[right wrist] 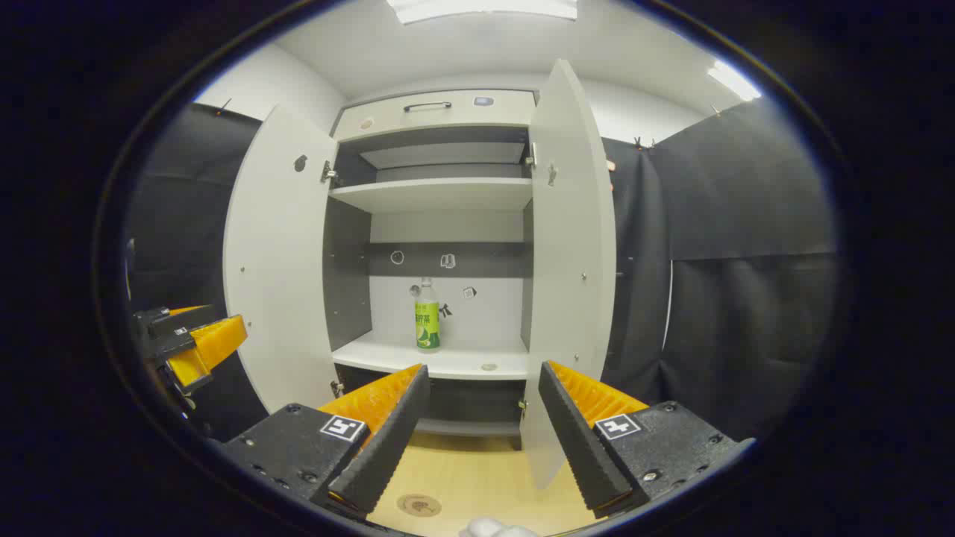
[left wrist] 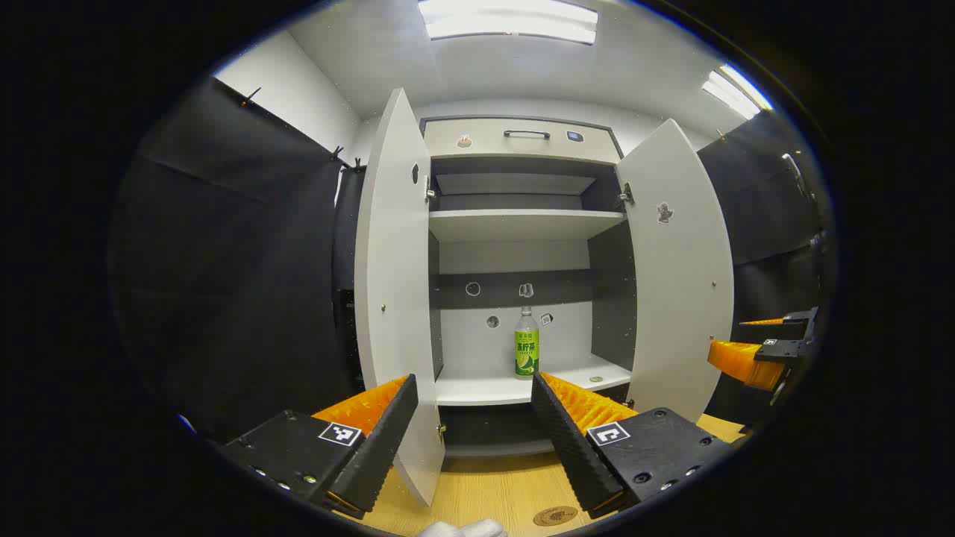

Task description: Grasp the bottle in the cabinet with the left hand and place it on the coaster, then close the right door with the right hand and the left door with the left hand.

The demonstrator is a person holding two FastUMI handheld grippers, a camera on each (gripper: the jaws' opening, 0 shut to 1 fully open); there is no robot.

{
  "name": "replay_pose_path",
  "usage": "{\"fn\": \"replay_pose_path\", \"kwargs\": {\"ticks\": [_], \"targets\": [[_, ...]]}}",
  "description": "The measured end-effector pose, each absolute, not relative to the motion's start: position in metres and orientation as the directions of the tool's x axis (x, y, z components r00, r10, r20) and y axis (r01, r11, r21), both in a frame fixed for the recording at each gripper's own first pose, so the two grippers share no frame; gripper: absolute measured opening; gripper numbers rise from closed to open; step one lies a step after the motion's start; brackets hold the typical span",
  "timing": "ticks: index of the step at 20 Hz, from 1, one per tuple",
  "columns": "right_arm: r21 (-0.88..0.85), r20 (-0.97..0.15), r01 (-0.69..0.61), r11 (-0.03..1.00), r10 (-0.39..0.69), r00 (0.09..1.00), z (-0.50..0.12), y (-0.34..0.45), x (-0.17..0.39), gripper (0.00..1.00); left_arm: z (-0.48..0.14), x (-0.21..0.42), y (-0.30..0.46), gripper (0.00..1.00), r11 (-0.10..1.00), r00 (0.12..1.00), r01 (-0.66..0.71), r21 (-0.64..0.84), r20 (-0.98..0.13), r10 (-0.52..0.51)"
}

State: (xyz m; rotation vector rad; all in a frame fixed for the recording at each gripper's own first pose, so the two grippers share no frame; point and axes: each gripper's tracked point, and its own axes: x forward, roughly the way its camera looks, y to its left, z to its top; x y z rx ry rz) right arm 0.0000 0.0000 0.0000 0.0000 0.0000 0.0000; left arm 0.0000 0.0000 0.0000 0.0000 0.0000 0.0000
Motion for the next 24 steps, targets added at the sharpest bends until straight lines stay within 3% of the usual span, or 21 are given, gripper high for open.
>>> {"fn": "replay_pose_path", "kwargs": {"ticks": [4, 5, 6, 11, 12, 15, 20, 24], "targets": [[0.003, 0.001, 0.009, 1.0, -0.009, 1.0, 0.0, -0.001, 0.0, 0.96, 0.001, 0.0, 0.002, 0.94, 1.0, 1.0, 0.0, -0.003, 0.0, 0.0], [0.002, 0.002, 0.009, 1.0, -0.009, 1.0, 0.0, 0.0, 0.0, 0.96, 0.001, 0.0, 0.002, 0.98, 1.0, 1.0, 0.0, -0.001, 0.003, 0.0], [0.0, 0.002, 0.009, 1.0, -0.009, 1.0, -0.001, 0.001, 0.0, 0.96, 0.001, 0.0, 0.002, 0.94, 1.0, 1.0, -0.002, 0.002, 0.003, 0.002], [-0.001, 0.003, 0.008, 1.0, -0.008, 1.0, -0.001, 0.004, 0.002, 0.97, -0.001, 0.001, 0.005, 0.94, 1.0, 1.0, -0.006, 0.008, -0.006, 0.006], [-0.002, 0.004, 0.008, 1.0, -0.008, 1.0, -0.001, 0.004, 0.003, 0.97, -0.002, 0.002, 0.006, 0.98, 1.0, 1.0, -0.008, 0.007, -0.007, 0.008], [-0.004, 0.005, 0.009, 1.0, -0.009, 1.0, -0.001, 0.004, 0.006, 0.96, -0.003, 0.006, 0.007, 0.94, 1.0, 1.0, -0.009, 0.008, -0.007, 0.009], [-0.009, 0.0, 0.014, 1.0, -0.014, 1.0, 0.002, 0.001, 0.013, 0.95, -0.004, 0.038, -0.007, 0.94, 1.0, 1.0, 0.021, 0.0, 0.002, -0.021], [-0.026, -0.002, 0.018, 0.999, -0.018, 1.0, 0.011, -0.002, 0.022, 0.96, 0.003, 0.098, -0.031, 0.94, 0.998, 0.997, 0.062, -0.013, 0.043, -0.062]]}}
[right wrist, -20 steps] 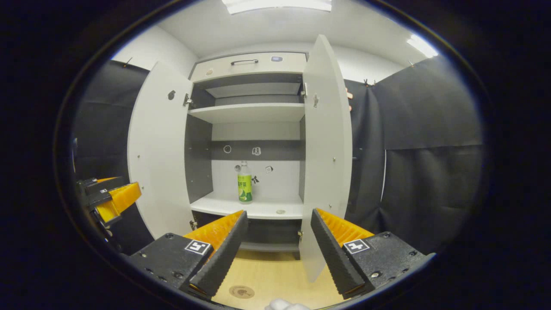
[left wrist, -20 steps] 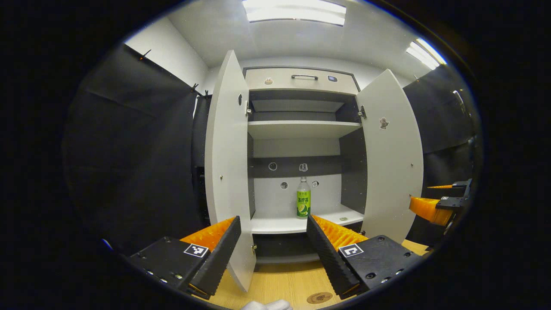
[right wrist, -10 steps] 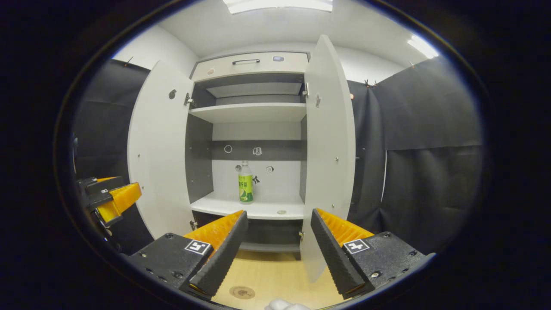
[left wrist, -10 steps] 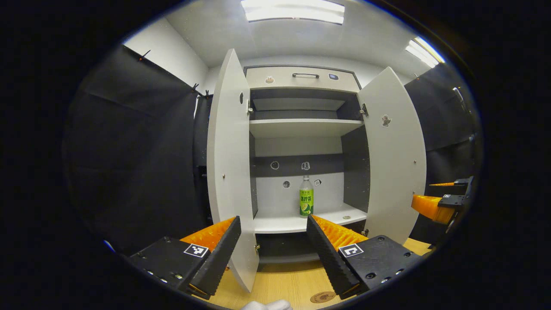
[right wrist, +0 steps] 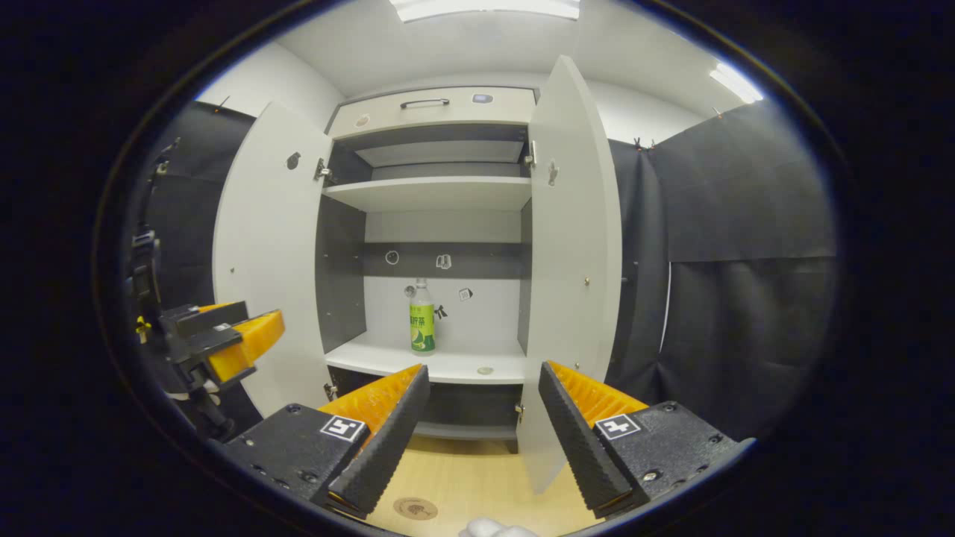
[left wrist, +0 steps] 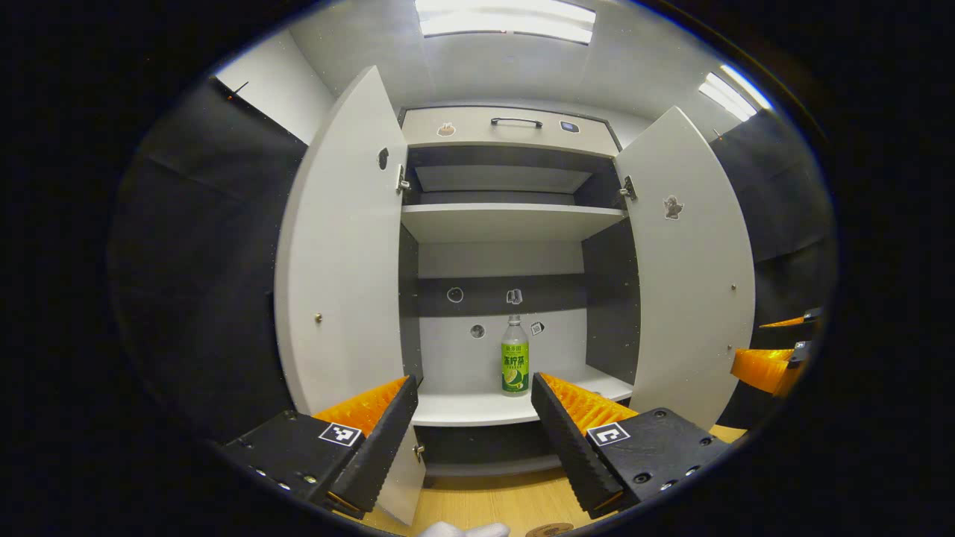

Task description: Grasp the bottle in the cabinet with the left hand and place it on the coaster, then close the right door with the right hand and the left door with the left hand.

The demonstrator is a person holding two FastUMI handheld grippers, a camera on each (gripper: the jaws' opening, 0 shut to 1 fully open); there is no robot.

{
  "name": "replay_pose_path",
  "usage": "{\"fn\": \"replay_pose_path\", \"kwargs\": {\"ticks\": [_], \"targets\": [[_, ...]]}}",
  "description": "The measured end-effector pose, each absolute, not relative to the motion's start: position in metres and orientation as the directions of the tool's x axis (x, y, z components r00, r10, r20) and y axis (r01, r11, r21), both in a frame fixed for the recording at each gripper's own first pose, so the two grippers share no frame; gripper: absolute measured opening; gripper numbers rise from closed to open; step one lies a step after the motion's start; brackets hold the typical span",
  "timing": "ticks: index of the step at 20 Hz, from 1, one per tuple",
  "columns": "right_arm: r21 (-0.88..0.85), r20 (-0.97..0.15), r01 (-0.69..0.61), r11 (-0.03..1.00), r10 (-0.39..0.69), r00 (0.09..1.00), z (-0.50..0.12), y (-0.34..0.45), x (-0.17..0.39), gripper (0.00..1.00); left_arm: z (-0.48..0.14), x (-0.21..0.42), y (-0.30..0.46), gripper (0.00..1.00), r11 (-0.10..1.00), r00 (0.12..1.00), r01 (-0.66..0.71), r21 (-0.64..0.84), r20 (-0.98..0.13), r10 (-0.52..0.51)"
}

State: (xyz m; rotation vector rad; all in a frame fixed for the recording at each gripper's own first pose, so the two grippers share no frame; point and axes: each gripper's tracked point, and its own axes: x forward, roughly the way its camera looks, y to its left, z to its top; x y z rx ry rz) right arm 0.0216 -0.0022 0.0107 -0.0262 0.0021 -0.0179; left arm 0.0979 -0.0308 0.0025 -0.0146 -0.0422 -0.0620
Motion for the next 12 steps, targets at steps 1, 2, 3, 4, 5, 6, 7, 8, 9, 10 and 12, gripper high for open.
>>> {"fn": "replay_pose_path", "kwargs": {"ticks": [1, 2, 3, 4, 5, 6, 7, 8, 9, 10, 12], "targets": [[-0.032, 0.003, 0.023, 0.999, -0.023, 1.0, 0.014, -0.004, 0.023, 0.97, 0.003, 0.117, -0.038, 0.98, 0.997, 0.996, 0.073, -0.024, 0.044, -0.072], [-0.037, 0.008, 0.027, 0.999, -0.027, 1.0, 0.018, -0.004, 0.025, 0.98, 0.003, 0.135, -0.045, 0.94, 0.996, 0.995, 0.084, -0.035, 0.054, -0.082], [-0.041, 0.011, 0.032, 0.999, -0.032, 0.999, 0.021, -0.005, 0.026, 0.96, 0.004, 0.156, -0.052, 0.94, 0.995, 0.994, 0.09, -0.043, 0.061, -0.088], [-0.043, 0.013, 0.038, 0.998, -0.038, 0.999, 0.023, -0.006, 0.027, 0.97, 0.005, 0.178, -0.059, 0.94, 0.994, 0.994, 0.096, -0.046, 0.065, -0.093], [-0.046, 0.013, 0.043, 0.998, -0.042, 0.999, 0.026, -0.007, 0.028, 0.97, 0.005, 0.2, -0.066, 0.94, 0.994, 0.992, 0.1, -0.046, 0.077, -0.096], [-0.05, 0.011, 0.047, 0.998, -0.046, 0.999, 0.027, -0.007, 0.029, 0.97, 0.001, 0.222, -0.075, 0.9, 0.994, 0.992, 0.103, -0.042, 0.079, -0.1], [-0.05, 0.009, 0.048, 0.998, -0.047, 0.999, 0.029, -0.007, 0.031, 0.97, -0.003, 0.244, -0.083, 0.94, 0.994, 0.992, 0.108, -0.035, 0.076, -0.105], [-0.053, 0.004, 0.049, 0.997, -0.049, 0.999, 0.03, -0.006, 0.032, 0.97, -0.009, 0.264, -0.09, 0.94, 0.993, 0.992, 0.111, -0.035, 0.07, -0.108], [-0.059, 0.001, 0.056, 0.997, -0.056, 0.998, 0.03, -0.007, 0.033, 0.97, -0.016, 0.283, -0.098, 0.94, 0.992, 0.992, 0.118, -0.044, 0.051, -0.115], [-0.066, -0.001, 0.065, 0.996, -0.065, 0.998, 0.031, -0.009, 0.033, 0.97, -0.019, 0.301, -0.102, 0.94, 0.991, 0.992, 0.12, -0.054, 0.051, -0.117], [-0.077, -0.004, 0.081, 0.994, -0.082, 0.997, 0.031, -0.013, 0.033, 0.97, -0.03, 0.332, -0.106, 0.95, 0.994, 0.995, 0.097, -0.057, 0.025, -0.096]]}}
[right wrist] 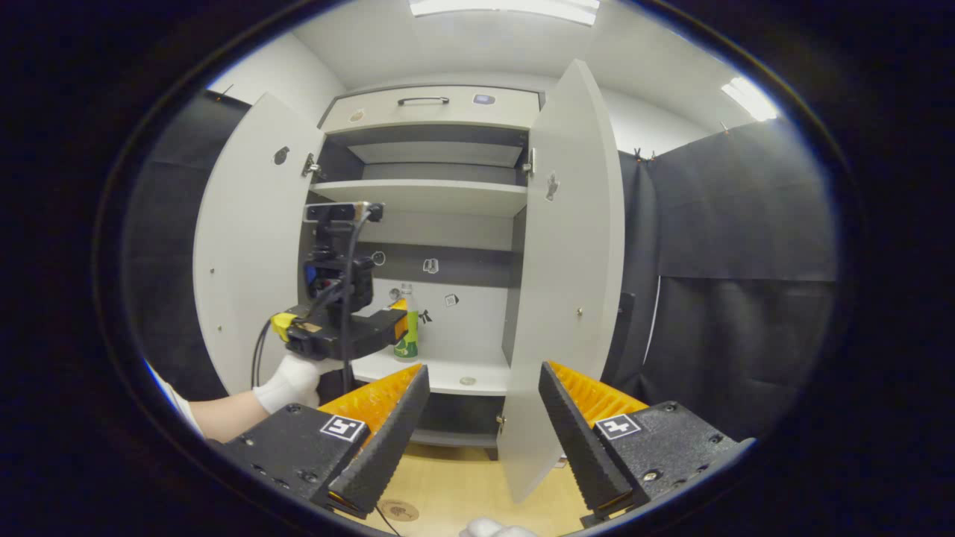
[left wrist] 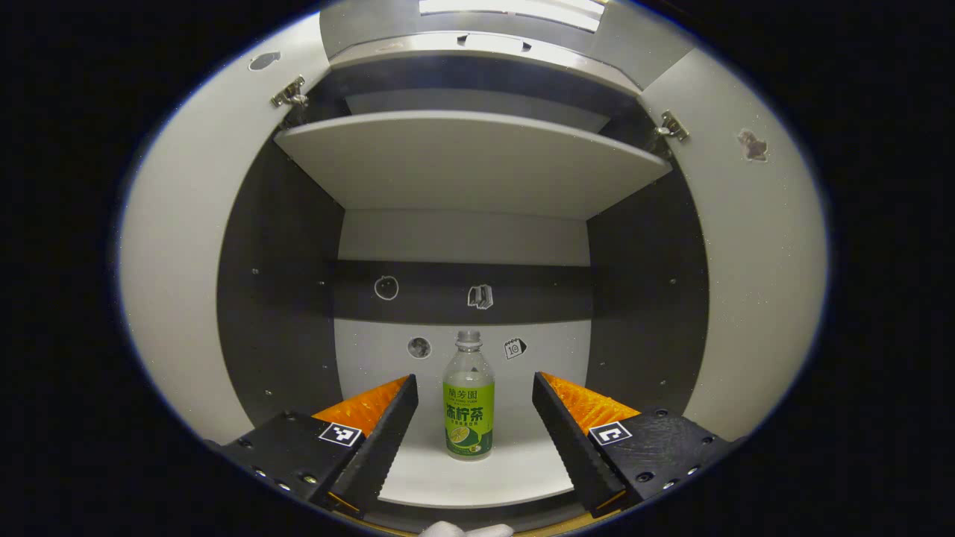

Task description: Grasp the bottle in the cabinet with the left hand and place it on the coaster, then close the right door with the right hand and the left door with the left hand.

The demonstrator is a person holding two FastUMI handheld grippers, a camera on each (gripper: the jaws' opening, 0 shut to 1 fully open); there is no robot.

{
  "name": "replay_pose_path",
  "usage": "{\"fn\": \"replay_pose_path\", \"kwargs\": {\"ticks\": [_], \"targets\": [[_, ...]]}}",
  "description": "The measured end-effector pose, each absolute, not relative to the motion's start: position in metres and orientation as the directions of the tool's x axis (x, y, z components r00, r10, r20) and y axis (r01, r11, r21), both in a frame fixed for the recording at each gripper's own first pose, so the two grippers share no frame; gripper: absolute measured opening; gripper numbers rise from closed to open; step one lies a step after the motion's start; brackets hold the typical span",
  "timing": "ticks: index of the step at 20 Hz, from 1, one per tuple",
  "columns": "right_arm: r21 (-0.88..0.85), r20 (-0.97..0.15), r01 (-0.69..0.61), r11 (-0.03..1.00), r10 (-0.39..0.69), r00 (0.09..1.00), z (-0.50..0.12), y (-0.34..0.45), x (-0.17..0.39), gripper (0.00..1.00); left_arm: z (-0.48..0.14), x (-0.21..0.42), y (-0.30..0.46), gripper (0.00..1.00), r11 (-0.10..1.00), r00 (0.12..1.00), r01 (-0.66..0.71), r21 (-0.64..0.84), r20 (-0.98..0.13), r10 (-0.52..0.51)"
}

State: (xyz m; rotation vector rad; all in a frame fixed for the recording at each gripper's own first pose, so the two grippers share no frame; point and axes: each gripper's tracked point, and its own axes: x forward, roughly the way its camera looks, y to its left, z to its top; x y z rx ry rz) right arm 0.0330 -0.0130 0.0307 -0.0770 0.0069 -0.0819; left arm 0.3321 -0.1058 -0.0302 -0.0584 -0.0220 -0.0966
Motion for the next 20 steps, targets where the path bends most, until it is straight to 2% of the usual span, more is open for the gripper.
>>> {"fn": "replay_pose_path", "kwargs": {"ticks": [4, 12, 13, 15, 20], "targets": [[-0.101, -0.037, 0.116, 0.988, -0.12, 0.992, 0.02, -0.023, 0.031, 0.97, -0.058, 0.382, -0.114, 0.95, 0.998, 0.999, 0.052, -0.033, -0.014, -0.052], [-0.075, -0.099, 0.159, 0.984, -0.166, 0.981, 0.0, -0.041, 0.026, 0.96, -0.076, 0.404, -0.136, 0.95, 0.999, 0.997, 0.049, -0.006, -0.065, -0.049], [-0.074, -0.098, 0.159, 0.985, -0.165, 0.981, 0.0, -0.041, 0.026, 0.96, -0.077, 0.408, -0.132, 0.93, 0.999, 0.997, 0.036, -0.003, -0.067, -0.036], [-0.078, -0.09, 0.162, 0.984, -0.169, 0.982, 0.002, -0.041, 0.025, 0.96, -0.08, 0.413, -0.126, 0.78, 0.999, 0.996, 0.037, -0.02, -0.078, -0.038], [-0.071, -0.083, 0.157, 0.985, -0.162, 0.983, 0.003, -0.039, 0.022, 0.96, -0.053, 0.384, -0.121, 0.76, 0.997, 0.997, 0.061, -0.048, -0.036, -0.062]]}}
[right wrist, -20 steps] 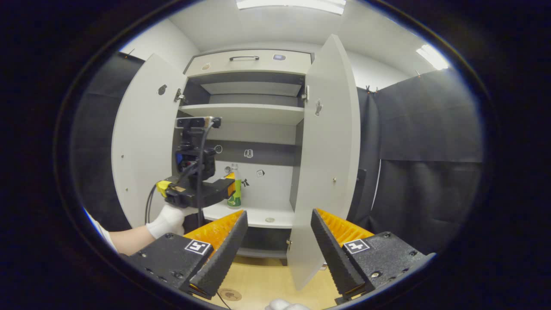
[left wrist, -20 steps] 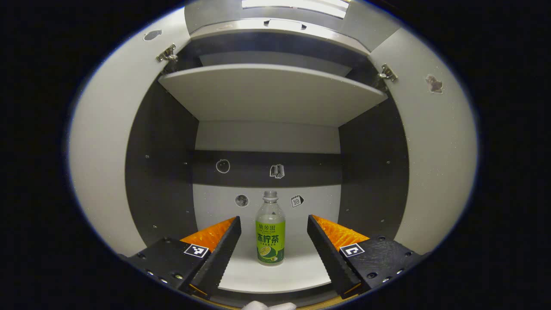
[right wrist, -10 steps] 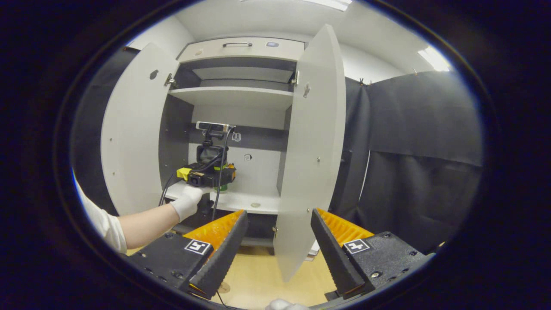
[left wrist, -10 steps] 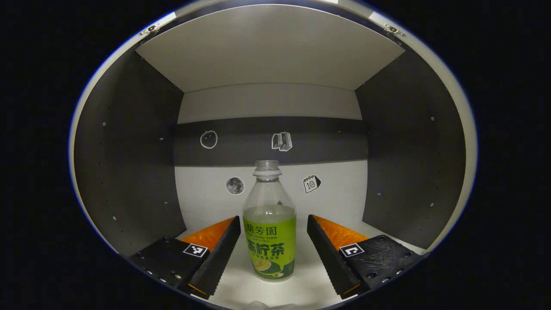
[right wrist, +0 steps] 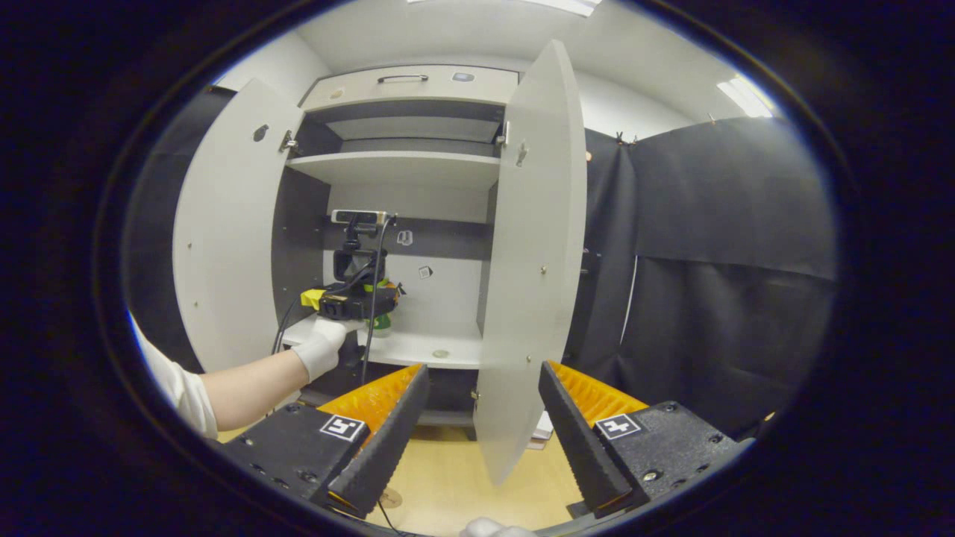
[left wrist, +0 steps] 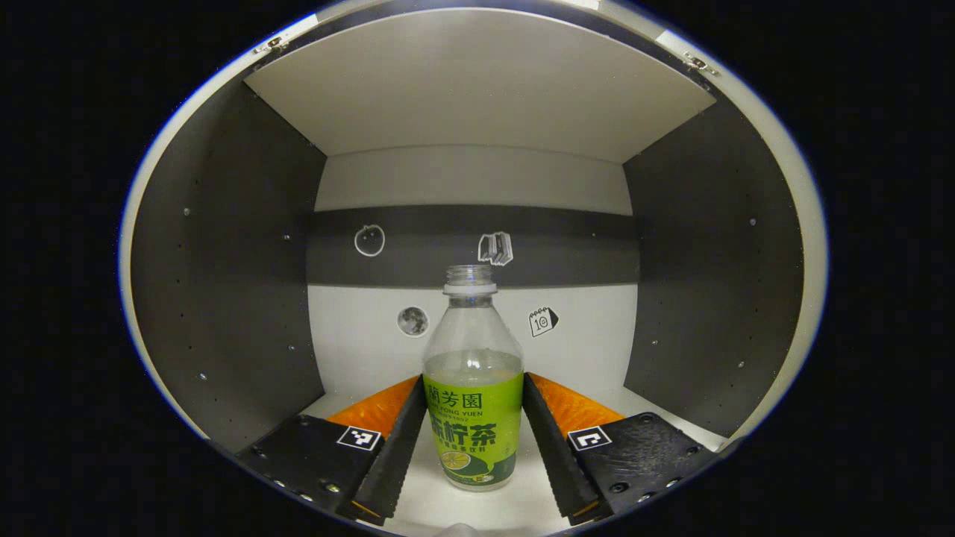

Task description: Grasp the bottle in the cabinet with the left hand and place it on the coaster, then close the right door with the right hand and the left door with the left hand.

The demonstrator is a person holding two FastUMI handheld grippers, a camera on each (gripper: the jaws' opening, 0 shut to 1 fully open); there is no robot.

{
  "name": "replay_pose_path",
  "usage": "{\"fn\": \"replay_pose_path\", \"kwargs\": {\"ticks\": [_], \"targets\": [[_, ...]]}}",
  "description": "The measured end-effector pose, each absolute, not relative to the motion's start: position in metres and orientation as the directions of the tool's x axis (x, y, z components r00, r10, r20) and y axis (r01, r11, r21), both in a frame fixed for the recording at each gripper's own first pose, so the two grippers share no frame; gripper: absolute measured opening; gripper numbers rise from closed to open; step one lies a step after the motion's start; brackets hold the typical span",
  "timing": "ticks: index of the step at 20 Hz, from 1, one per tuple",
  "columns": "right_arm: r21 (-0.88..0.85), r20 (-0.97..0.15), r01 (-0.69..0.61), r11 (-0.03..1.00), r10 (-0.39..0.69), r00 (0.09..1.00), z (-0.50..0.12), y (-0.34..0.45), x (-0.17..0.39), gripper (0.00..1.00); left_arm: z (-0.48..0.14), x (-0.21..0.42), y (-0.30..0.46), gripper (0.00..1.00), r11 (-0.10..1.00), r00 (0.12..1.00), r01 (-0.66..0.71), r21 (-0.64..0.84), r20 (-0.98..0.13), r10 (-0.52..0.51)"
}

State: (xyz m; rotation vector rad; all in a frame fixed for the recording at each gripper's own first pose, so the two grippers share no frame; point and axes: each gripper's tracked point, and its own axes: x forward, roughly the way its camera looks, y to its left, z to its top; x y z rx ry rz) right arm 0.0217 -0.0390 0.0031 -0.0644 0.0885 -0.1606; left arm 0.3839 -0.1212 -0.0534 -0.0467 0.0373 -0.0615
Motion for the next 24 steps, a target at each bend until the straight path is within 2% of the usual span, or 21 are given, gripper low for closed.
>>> {"fn": "replay_pose_path", "kwargs": {"ticks": [11, 13, 15, 19, 20, 21, 24], "targets": [[-0.043, -0.084, 0.139, 0.989, -0.142, 0.986, -0.011, -0.035, -0.005, 0.96, -0.018, 0.221, -0.125, 0.75, 0.981, 0.982, 0.186, -0.051, 0.049, -0.183], [-0.044, -0.088, 0.14, 0.989, -0.144, 0.986, -0.016, -0.037, -0.011, 0.96, -0.022, 0.193, -0.129, 0.79, 0.977, 0.977, 0.208, -0.056, 0.052, -0.205], [-0.044, -0.092, 0.144, 0.989, -0.148, 0.985, -0.021, -0.041, -0.016, 0.96, -0.034, 0.164, -0.13, 0.75, 0.971, 0.973, 0.231, -0.058, 0.038, -0.229], [-0.037, -0.112, 0.153, 0.987, -0.157, 0.981, -0.033, -0.049, -0.023, 0.96, -0.074, 0.114, -0.138, 0.76, 0.953, 0.956, 0.293, -0.078, 0.012, -0.293], [-0.032, -0.12, 0.157, 0.987, -0.16, 0.98, -0.036, -0.052, -0.023, 0.96, -0.087, 0.101, -0.139, 0.79, 0.948, 0.951, 0.308, -0.085, 0.009, -0.309], [-0.028, -0.129, 0.162, 0.986, -0.164, 0.978, -0.04, -0.054, -0.025, 0.97, -0.098, 0.091, -0.14, 0.76, 0.943, 0.947, 0.322, -0.086, 0.016, -0.322], [-0.02, -0.146, 0.172, 0.985, -0.173, 0.974, -0.044, -0.059, -0.027, 0.96, -0.137, 0.061, -0.149, 0.75, 0.929, 0.933, 0.359, -0.088, 0.011, -0.36]]}}
